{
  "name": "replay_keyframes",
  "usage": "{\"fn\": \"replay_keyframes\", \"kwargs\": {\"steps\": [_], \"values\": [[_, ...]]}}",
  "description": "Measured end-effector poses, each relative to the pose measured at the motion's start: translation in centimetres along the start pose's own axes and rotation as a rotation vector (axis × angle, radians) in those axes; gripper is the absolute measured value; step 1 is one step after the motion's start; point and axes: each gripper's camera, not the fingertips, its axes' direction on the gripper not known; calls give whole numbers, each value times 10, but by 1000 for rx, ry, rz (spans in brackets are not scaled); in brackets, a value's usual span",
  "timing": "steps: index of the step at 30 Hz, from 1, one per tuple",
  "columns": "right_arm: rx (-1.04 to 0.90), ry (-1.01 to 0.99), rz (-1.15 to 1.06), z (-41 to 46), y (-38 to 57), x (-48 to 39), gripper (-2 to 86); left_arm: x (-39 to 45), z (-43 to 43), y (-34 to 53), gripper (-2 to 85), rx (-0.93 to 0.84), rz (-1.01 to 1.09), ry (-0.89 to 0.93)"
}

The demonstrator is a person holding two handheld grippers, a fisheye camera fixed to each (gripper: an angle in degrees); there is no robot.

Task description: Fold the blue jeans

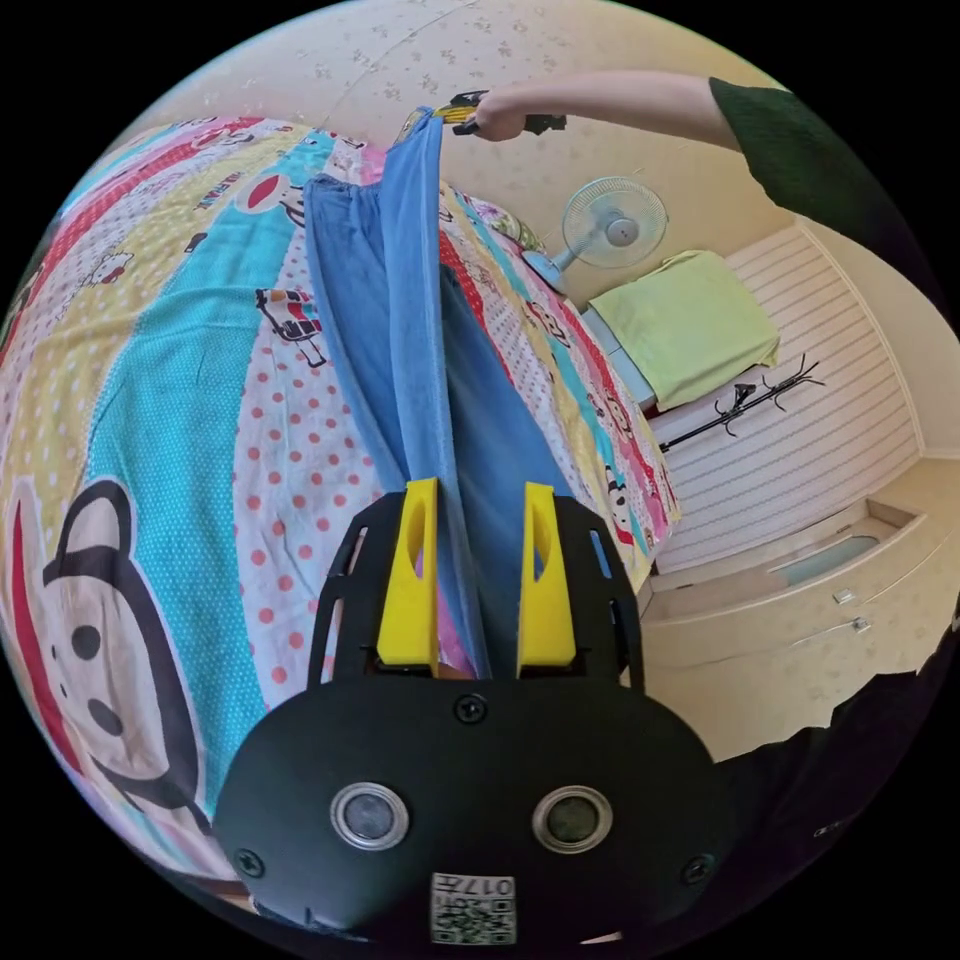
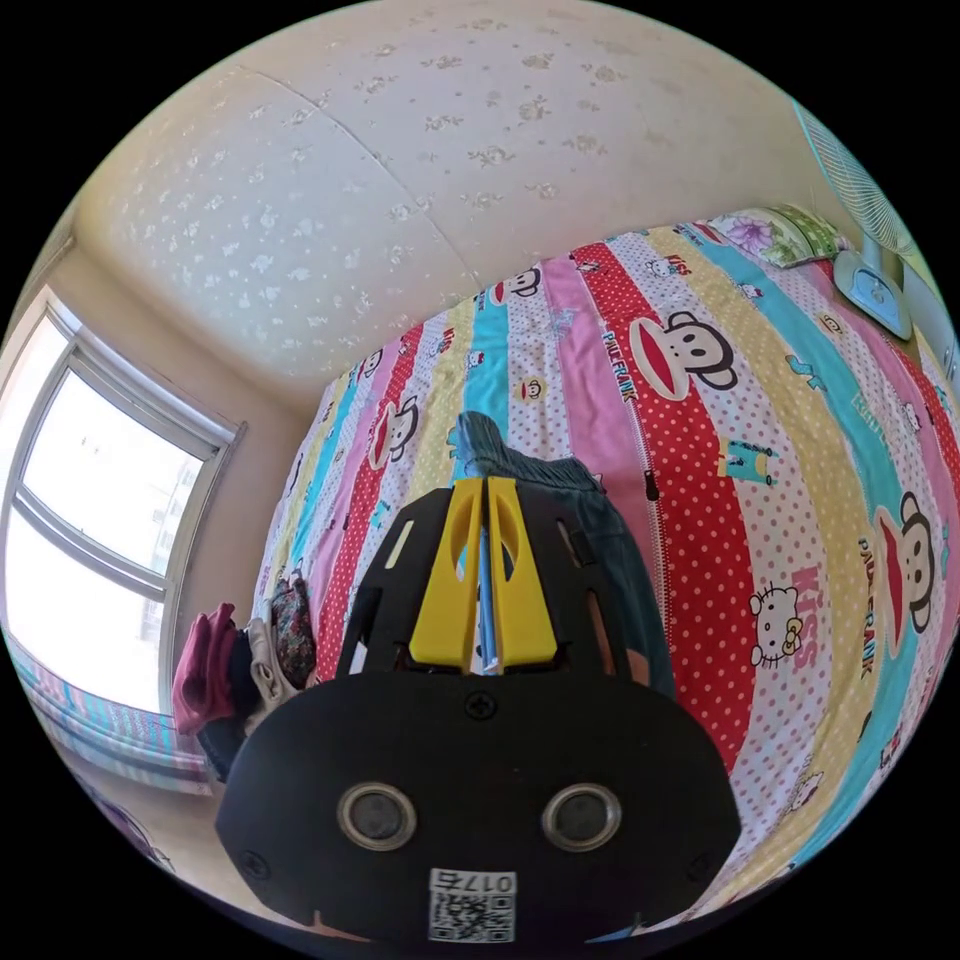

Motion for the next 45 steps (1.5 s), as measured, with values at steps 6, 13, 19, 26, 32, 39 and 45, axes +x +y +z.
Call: {"fn": "replay_keyframes", "kwargs": {"steps": [6,13,19,26,32,39,45], "values": [[11,-34,5,-20,4,11,6,9,-15,10,112,14,-35,-43],[19,-39,-11,-43,-2,10,4,4,-26,10,99,11,-87,-74],[43,-30,-22,-68,-11,11,4,8,-37,3,28,-51,-112,-131],[100,-11,1,-115,-48,30,5,61,-49,-26,-3,-23,-81,221],[104,170,-212,-77,-68,-19,7,63,-21,-71,-6,12,-253,624],[-84,379,-389,79,-36,-74,10,-42,-36,-39,-6,107,-493,792],[-155,446,-441,127,-34,-106,24,-98,-65,-34,-6,54,-524,701]]}}
